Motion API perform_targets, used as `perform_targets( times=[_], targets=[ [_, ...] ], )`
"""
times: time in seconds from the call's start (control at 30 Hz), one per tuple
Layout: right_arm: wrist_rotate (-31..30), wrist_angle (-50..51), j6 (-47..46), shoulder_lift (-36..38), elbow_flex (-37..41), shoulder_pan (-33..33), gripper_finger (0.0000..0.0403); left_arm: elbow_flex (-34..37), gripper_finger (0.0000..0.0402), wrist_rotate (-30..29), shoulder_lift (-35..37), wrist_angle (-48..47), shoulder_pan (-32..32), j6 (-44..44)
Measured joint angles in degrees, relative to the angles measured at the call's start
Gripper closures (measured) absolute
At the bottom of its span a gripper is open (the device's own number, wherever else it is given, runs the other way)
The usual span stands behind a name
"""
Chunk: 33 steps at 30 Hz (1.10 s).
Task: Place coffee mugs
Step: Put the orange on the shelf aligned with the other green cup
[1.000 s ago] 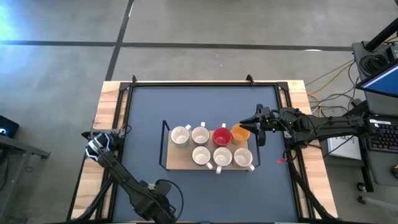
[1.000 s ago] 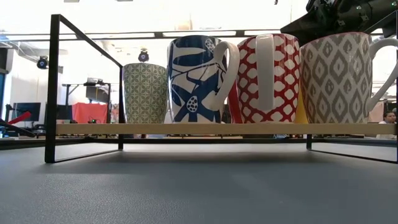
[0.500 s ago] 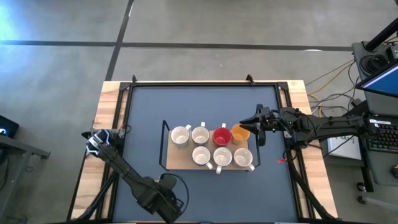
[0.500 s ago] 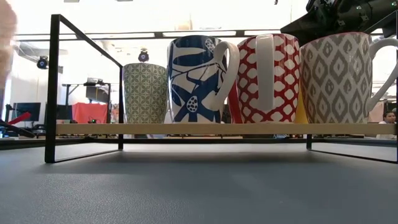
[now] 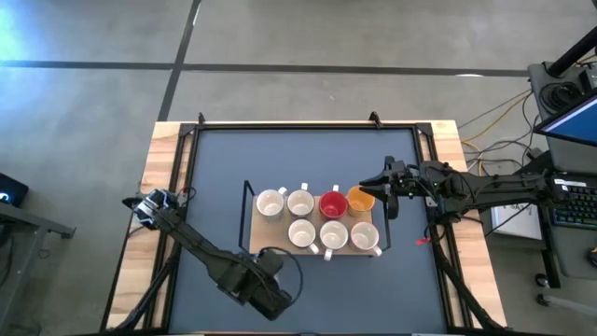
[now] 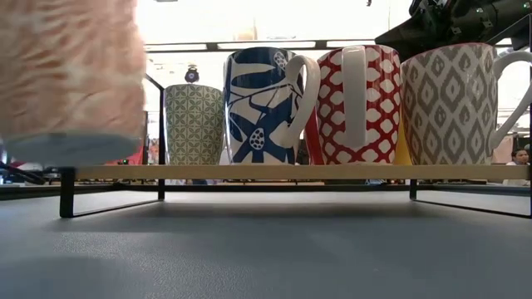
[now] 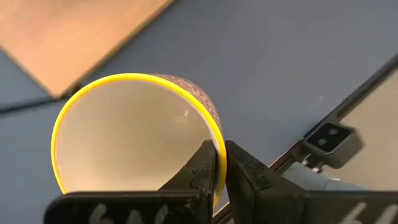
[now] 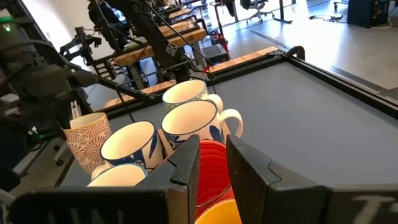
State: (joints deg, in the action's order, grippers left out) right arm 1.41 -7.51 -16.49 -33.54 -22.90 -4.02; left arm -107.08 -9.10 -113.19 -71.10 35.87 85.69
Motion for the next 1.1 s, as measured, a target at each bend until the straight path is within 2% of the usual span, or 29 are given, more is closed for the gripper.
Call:
perform_targets(
  times=[0.5, 1.1],
  targets=[
    [0.00, 0.00, 0.00, 0.00, 0.00, -0.01, 0.0335, -2.05, 0.0394, -0.92, -0.02, -2.68, -7.00, -14.04],
    [0.01, 0.00, 0.00, 0.01, 0.00, -0.01, 0.0335, -2.05, 0.0393, -2.26, -0.02, -6.89, -11.45, -24.35]
  ],
)
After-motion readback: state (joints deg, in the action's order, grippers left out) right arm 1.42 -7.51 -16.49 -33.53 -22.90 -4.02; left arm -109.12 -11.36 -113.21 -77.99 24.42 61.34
